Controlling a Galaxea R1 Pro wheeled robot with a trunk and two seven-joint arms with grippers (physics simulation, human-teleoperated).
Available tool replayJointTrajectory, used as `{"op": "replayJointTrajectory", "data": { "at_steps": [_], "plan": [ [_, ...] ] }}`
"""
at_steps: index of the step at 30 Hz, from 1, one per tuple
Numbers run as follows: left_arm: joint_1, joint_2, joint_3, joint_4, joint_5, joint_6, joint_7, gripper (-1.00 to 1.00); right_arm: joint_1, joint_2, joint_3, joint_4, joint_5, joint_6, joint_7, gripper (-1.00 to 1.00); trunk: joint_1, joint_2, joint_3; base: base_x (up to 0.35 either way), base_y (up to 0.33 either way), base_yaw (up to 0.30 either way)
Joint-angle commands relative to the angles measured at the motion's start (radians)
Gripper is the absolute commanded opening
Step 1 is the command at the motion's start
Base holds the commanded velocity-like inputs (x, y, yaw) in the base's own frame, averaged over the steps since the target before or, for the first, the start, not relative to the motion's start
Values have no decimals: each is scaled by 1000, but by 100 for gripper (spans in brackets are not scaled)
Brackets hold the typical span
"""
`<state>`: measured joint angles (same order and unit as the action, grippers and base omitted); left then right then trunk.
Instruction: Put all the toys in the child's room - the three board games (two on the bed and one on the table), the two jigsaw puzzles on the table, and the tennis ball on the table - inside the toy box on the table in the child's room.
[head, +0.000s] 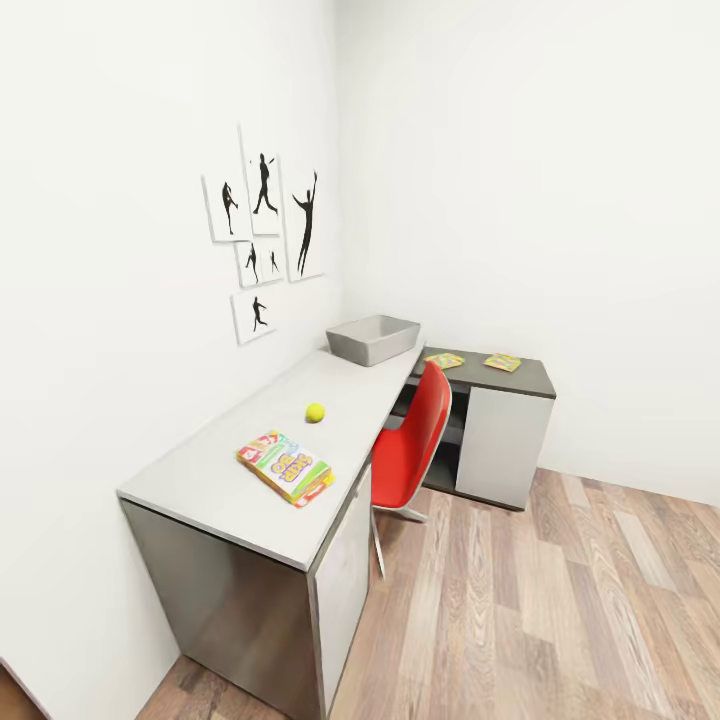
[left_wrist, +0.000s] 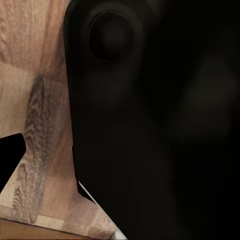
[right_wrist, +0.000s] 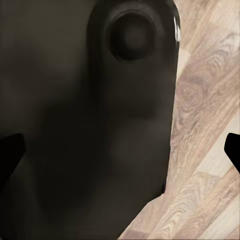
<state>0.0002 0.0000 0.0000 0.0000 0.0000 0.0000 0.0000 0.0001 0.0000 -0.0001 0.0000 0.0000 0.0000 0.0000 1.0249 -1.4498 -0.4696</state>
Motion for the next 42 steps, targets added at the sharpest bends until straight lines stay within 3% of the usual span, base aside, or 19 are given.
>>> {"op": "replayJointTrajectory", "data": {
  "at_steps": [1, 7, 11, 42],
  "plan": [
    [0, 0, 0, 0, 0, 0, 0, 100, 0, 0, 0, 0, 0, 0, 0, 100, 0, 0, 0, 0, 0, 0],
    [-2, -5, -1, -2, 0, 2, -2, 100, -2, 6, 1, 2, -1, 0, 2, 100, 0, 0, 0, 0, 0, 0],
    [-2, -10, 0, -2, 1, 2, -2, 100, -2, 25, -2, -1, -7, -1, 2, 100, 0, 0, 0, 0, 0, 0],
    [-2, -10, -4, -2, 1, 1, -2, 100, -2, 16, -1, -2, -3, -7, -6, 100, -4, 7, 3, 0, 0, 0]
  ]
}}
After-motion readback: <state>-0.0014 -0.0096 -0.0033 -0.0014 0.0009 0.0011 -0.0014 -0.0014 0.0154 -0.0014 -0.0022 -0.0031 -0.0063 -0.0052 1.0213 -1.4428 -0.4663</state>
